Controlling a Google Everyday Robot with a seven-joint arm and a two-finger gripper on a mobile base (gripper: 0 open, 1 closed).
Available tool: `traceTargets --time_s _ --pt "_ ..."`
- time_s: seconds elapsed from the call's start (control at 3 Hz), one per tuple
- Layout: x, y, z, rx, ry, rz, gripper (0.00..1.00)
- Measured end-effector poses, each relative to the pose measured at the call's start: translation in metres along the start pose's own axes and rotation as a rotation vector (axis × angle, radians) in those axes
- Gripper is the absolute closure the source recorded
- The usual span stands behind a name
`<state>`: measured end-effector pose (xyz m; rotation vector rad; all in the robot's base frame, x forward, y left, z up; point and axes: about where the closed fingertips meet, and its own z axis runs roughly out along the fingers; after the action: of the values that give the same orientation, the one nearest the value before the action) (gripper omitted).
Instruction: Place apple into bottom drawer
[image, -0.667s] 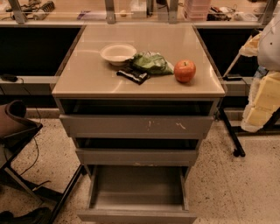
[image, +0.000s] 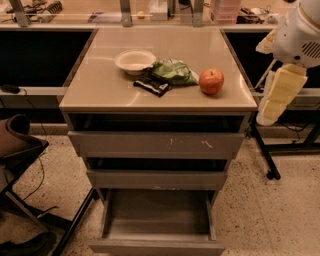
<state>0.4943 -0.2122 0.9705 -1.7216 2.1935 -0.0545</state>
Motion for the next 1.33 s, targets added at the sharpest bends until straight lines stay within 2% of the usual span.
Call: traceTargets --time_s 0.33,0.67,1.0,1.33 --pt "-0.014 -0.050 0.018 0.003 -0.031 0.010 0.00" --pt "-0.019 -0.061 0.012 0.030 -0.050 0.010 0.00" --pt "-0.019 -0.060 0.013 0.029 -0.049 0.009 0.00" --pt "-0.016 -0.067 0.019 0.008 -0.123 0.027 0.00"
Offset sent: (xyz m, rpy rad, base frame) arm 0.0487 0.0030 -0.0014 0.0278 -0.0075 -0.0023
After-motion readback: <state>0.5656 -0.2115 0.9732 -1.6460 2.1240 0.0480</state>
